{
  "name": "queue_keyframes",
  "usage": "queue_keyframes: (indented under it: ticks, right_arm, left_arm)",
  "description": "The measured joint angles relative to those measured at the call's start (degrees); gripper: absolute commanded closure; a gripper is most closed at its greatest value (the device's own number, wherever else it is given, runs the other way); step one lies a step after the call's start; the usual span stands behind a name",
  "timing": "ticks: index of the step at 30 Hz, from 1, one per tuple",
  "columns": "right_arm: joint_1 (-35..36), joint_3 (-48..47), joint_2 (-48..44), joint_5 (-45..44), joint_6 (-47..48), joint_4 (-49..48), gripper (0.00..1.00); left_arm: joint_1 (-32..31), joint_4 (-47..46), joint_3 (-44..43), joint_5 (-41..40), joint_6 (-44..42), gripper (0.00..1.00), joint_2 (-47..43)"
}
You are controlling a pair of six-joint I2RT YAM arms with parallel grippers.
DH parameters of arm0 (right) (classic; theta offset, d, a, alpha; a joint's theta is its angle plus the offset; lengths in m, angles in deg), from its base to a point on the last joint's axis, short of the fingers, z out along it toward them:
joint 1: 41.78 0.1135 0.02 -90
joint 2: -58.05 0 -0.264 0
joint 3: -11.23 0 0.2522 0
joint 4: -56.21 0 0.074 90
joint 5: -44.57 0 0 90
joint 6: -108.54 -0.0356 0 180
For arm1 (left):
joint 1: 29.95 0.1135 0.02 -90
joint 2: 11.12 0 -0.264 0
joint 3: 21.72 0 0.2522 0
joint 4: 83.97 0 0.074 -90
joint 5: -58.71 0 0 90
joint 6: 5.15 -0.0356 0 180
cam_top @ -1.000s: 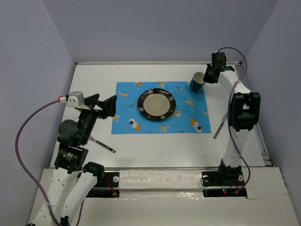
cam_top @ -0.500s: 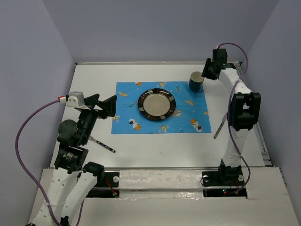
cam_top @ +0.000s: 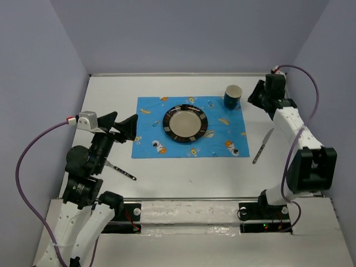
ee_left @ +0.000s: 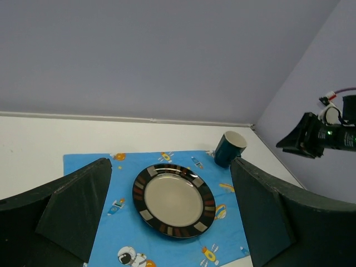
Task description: Set the dinner table for one person
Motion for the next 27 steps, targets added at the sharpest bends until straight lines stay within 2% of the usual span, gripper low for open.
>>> queue_keyframes:
  ticks: [5, 9, 11, 19, 27]
  right_arm:
    - [-1.51, 21.18, -18.10, -2.27, -3.98, -3.32, 0.58]
    - [-3.30, 32.96, -25.70, -2.84, -6.71, -0.55, 0.57]
    - [-3.78, 35.39, -27.17, -3.21, -7.96, 1.51, 0.63]
    - [-6.38, 36.94, -24.22, -4.94, -12.24, 5.25, 0.64]
    - [-8.61, 36.54, -14.16, -7.98, -12.59, 6.95, 0.64]
  left_arm:
    - [-1.79, -0.04, 0.00, 0.00, 0.00, 0.01, -1.75]
    - [-2.91, -0.04, 0.00, 0.00, 0.00, 0.01, -2.82]
    - [-3.50, 0.00, 0.00, -0.02, 0.00, 0.01, -3.39]
    - [-4.17, -0.02, 0.00, -0.09, 0.00, 0.01, -5.79]
    - [-4.17, 0.00, 0.00, -0.22, 0.00, 0.01, -6.93]
